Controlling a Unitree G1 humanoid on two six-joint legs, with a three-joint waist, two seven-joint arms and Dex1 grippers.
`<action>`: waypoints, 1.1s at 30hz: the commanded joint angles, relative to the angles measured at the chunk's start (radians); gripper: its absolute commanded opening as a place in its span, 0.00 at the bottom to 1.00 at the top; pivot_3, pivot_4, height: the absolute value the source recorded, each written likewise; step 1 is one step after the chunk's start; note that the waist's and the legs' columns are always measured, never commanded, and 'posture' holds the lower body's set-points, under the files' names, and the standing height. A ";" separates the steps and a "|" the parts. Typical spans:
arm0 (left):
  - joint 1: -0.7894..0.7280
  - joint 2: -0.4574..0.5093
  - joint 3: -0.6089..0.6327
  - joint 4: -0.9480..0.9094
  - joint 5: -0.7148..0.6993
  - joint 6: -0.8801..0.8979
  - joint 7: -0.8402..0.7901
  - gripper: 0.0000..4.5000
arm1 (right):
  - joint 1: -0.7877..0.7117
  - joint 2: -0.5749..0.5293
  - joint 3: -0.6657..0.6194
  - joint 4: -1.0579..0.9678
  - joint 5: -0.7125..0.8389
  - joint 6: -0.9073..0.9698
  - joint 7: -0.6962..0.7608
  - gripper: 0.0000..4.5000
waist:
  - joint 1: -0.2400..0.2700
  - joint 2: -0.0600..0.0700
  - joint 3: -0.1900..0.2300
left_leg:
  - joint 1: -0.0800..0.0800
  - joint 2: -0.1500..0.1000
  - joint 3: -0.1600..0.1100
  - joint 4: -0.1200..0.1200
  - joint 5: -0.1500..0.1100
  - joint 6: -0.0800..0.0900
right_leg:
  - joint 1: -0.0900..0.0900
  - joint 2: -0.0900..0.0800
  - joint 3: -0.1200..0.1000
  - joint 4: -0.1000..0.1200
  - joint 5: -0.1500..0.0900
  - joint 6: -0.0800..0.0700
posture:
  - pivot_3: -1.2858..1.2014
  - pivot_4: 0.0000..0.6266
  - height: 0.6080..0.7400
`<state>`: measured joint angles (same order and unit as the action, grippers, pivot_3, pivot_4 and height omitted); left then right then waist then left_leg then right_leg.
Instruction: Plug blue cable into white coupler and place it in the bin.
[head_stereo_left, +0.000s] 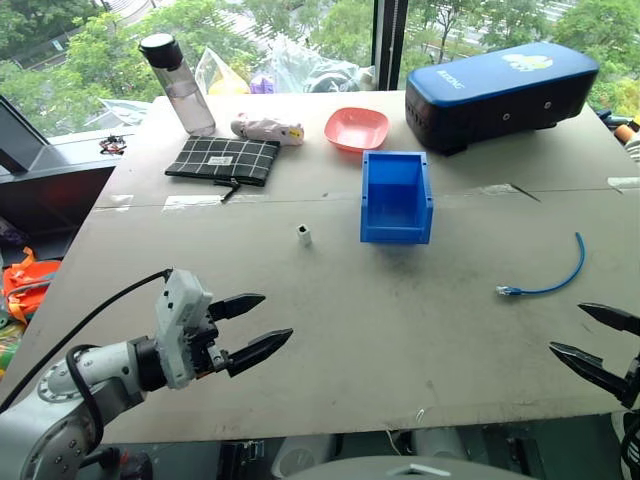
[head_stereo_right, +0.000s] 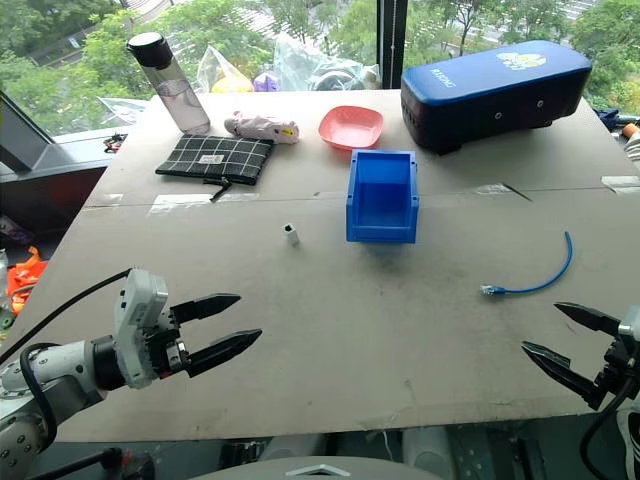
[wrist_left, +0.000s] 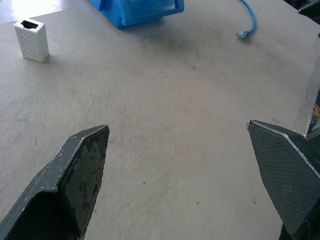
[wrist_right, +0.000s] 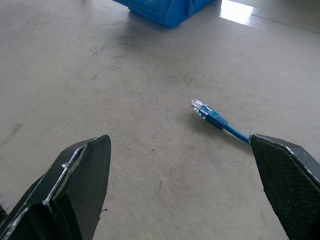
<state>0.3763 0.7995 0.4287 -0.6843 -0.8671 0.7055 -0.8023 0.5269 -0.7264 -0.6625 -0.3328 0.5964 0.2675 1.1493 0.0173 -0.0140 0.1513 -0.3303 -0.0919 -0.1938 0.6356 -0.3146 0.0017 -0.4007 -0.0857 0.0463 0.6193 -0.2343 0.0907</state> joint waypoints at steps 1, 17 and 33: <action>-0.037 -0.013 -0.015 -0.035 0.002 -0.023 0.028 1.00 | -0.041 -0.023 0.028 0.004 -0.006 -0.010 0.000 0.99 | 0.000 0.000 0.000 | 0.000 0.000 0.000 0.000 0.000 0.000 | 0.000 0.000 0.000 0.000 0.000 0.000 | 0.52 0.24 1.00; -0.205 0.017 -0.249 -0.220 0.066 -0.083 0.023 1.00 | -0.705 -0.365 0.594 0.271 -0.228 0.188 0.121 0.99 | -0.004 0.000 0.001 | 0.001 0.000 0.007 0.002 0.002 -0.004 | 0.003 0.000 0.000 -0.002 0.000 -0.001 | 0.52 0.24 1.00; -0.179 0.022 -0.244 -0.220 0.091 -0.115 0.026 1.00 | -1.038 -0.266 0.909 0.707 -0.480 -0.014 0.344 0.02 | -0.002 -0.001 0.000 | 0.000 0.000 0.005 0.002 0.002 -0.004 | 0.003 0.000 -0.001 -0.005 0.001 -0.001 | 0.52 0.24 1.00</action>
<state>0.1934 0.8173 0.1579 -0.8817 -0.7769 0.6192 -0.7690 -0.5308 -0.9955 0.2422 0.3776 0.1205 0.2643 1.4596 0.0149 -0.0149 0.1518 -0.3301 -0.0916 -0.1887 0.6371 -0.3122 -0.0022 -0.3975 -0.0856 0.0447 0.6142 -0.2334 0.0897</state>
